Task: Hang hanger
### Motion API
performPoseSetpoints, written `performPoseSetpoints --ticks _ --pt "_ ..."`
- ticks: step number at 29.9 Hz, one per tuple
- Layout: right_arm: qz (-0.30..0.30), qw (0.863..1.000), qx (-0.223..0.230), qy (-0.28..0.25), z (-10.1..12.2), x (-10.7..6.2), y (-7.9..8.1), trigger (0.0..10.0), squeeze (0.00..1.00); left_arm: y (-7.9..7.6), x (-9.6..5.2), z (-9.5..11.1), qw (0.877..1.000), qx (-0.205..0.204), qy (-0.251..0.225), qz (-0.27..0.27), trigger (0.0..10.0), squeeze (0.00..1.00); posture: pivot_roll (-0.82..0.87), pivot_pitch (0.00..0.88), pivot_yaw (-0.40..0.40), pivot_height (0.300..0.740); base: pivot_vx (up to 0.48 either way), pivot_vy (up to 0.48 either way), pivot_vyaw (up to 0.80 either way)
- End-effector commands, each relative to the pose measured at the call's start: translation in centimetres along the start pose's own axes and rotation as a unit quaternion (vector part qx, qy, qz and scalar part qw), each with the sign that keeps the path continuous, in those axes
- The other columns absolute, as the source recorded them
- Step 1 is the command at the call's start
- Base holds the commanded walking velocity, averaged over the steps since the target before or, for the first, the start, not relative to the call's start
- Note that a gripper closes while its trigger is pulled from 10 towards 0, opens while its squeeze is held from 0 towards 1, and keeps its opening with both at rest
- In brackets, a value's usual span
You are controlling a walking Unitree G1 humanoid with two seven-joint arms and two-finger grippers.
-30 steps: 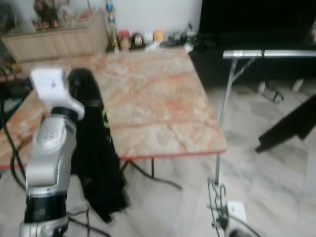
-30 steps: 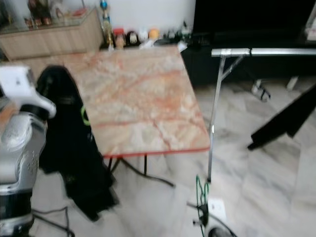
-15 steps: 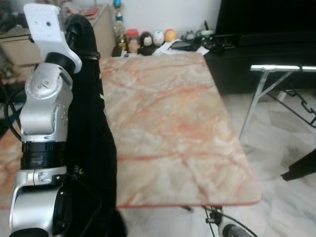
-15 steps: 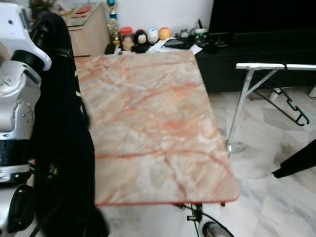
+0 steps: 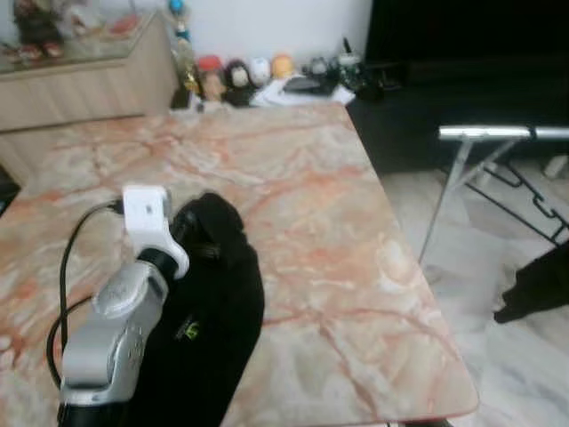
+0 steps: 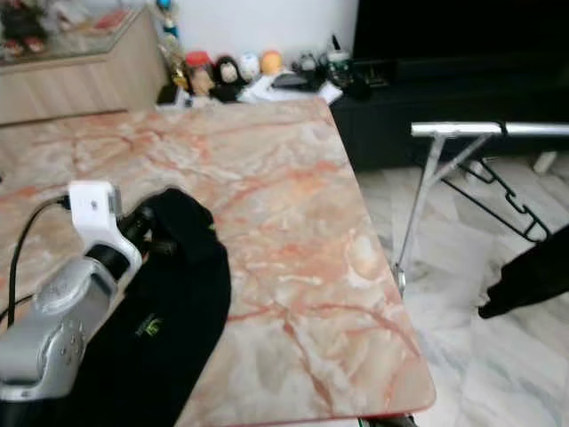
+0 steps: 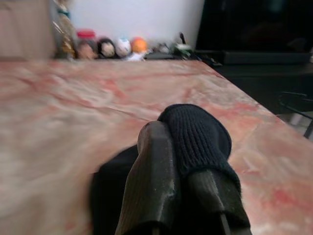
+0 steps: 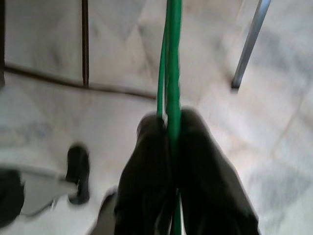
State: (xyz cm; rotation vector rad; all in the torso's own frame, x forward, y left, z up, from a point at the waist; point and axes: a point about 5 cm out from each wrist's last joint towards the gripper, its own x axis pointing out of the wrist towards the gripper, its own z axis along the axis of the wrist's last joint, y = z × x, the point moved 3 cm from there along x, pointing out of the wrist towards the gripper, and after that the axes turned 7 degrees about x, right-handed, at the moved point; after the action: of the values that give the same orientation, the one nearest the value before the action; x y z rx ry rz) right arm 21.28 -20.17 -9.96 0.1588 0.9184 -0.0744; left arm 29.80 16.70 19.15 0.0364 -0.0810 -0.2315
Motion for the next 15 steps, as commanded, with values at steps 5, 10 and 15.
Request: performPoseSetpoints --ticks 5,10,15 --pt "0.009 1.0 -0.008 0.003 0.0 0.1 0.4 10.0 0.0 -0.9 -2.9 -2.3 0.998 0.012 0.06 -0.015 10.0 0.0 0.01 0.0 0.055 0.732 0.0 0.0 0.0" --pt "0.01 1.0 -0.011 0.005 0.0 0.1 0.5 10.0 0.0 -1.9 -3.8 -3.8 0.995 0.017 0.09 -0.028 10.0 0.0 0.01 0.0 0.058 0.732 0.0 0.0 0.0" --pt "0.01 1.0 -0.011 0.005 -0.1 0.1 0.5 10.0 0.0 -2.8 -3.8 -4.9 0.994 0.01 0.107 -0.034 10.0 0.0 0.0 0.0 0.063 0.732 0.0 0.0 0.0"
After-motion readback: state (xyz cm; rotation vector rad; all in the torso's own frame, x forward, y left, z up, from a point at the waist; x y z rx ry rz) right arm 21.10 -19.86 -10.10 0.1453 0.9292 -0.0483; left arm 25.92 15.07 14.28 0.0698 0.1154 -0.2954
